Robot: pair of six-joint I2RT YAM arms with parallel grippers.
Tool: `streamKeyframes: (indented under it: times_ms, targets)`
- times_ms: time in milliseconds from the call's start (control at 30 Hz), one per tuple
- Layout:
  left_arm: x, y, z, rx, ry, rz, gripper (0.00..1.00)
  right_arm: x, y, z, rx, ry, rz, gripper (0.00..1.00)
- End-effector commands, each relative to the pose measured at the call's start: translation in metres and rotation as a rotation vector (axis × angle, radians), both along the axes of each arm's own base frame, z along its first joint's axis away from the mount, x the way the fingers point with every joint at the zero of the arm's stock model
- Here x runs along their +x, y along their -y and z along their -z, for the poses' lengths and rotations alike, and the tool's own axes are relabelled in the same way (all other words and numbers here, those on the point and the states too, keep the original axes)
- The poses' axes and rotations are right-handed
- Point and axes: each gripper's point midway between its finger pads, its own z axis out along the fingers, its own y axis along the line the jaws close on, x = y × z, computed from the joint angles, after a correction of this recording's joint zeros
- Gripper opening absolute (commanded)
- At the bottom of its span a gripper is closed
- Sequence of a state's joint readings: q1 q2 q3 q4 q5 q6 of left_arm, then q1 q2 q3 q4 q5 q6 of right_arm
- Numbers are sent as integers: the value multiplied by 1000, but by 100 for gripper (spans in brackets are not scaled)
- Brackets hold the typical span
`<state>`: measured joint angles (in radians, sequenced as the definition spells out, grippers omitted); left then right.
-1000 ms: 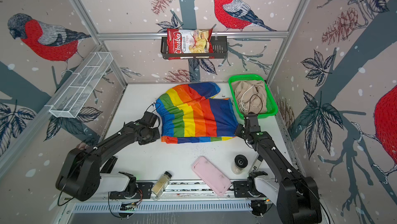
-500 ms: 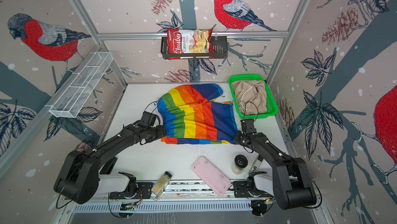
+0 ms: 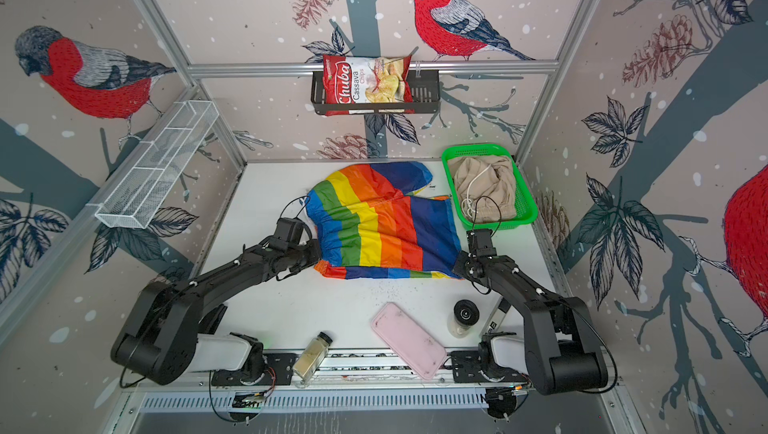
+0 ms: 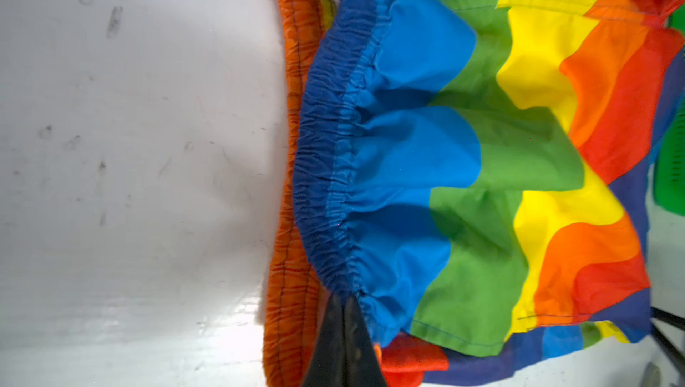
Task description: Fold and stack the shorts
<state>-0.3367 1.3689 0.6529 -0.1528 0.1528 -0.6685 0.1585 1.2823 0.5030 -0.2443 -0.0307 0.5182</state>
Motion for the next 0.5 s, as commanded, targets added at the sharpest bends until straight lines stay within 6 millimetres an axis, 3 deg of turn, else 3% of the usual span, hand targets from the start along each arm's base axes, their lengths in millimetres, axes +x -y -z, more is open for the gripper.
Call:
streamKeyframes:
  times_ms: [0, 233, 467]
  targets:
    - [14, 2, -17, -16, 80, 6, 0, 5, -1, -1, 5, 12, -8, 0]
    - [2, 14, -57, -134, 185, 60, 0, 13, 4, -5, 83, 32, 29, 0]
    - [-29, 3, -103, -246, 355, 36, 0, 25, 24, 1, 153, 22, 109, 0]
